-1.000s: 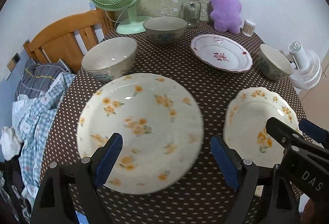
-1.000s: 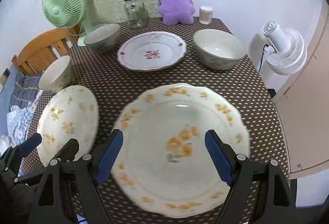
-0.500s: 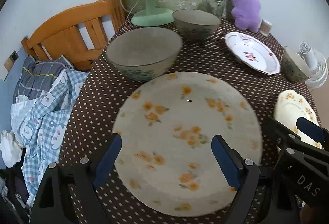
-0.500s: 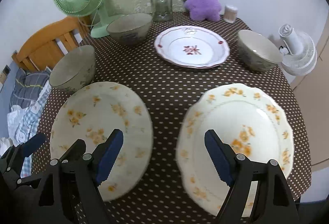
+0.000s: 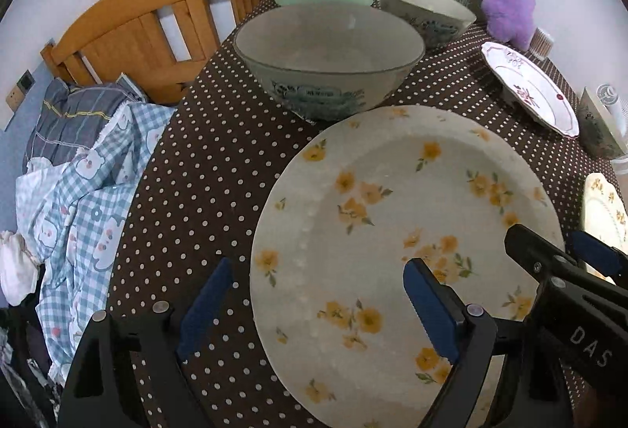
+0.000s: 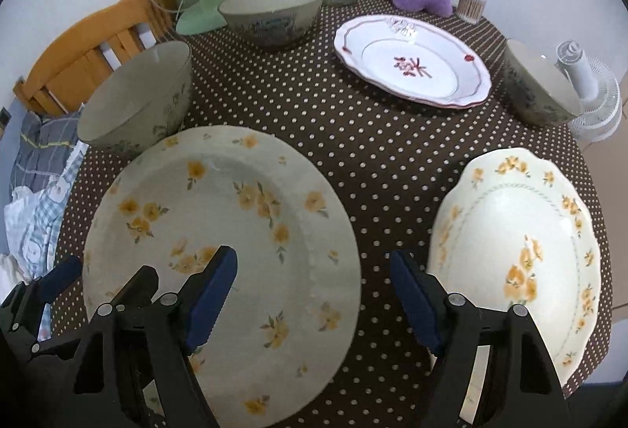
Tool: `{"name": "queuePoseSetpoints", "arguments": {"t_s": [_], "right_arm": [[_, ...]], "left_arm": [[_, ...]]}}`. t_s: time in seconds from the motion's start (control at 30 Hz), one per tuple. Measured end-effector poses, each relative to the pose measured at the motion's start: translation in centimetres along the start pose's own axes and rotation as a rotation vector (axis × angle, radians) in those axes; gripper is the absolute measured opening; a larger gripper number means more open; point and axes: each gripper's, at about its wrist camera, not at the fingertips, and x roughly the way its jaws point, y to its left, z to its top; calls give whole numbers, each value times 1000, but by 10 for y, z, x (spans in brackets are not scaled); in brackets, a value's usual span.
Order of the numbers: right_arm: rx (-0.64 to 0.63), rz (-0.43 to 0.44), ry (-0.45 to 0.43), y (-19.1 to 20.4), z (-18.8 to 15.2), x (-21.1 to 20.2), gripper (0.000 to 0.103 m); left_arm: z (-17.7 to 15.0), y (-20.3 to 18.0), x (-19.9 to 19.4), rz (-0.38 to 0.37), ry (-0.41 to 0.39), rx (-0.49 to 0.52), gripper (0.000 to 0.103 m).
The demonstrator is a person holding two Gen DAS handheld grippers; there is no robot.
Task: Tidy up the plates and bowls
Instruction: 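Lift the yellow-flower plate with both tools toward the other yellow-flower plate, then lower the held plate onto the other yellow-flower plate with both tools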
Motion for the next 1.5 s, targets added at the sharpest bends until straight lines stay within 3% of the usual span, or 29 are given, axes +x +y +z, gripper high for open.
{"name": "queuePoseSetpoints", "arguments": {"t_s": [0.23,0.7,0.97,1.5], "right_arm": [[1,3,36,4,5,16,72],[8,27,68,7,8,24,65],[20,35,91,5,-7,12,65],[47,19,13,-30,-15,-39,64]], "left_arm": [[4,1,9,-23,19,6,81],[2,-2,8,-41,30,23,79],[-9,1,-2,-42,50,17,79],[-14,-36,-44,-69,-25,45,78]]}}
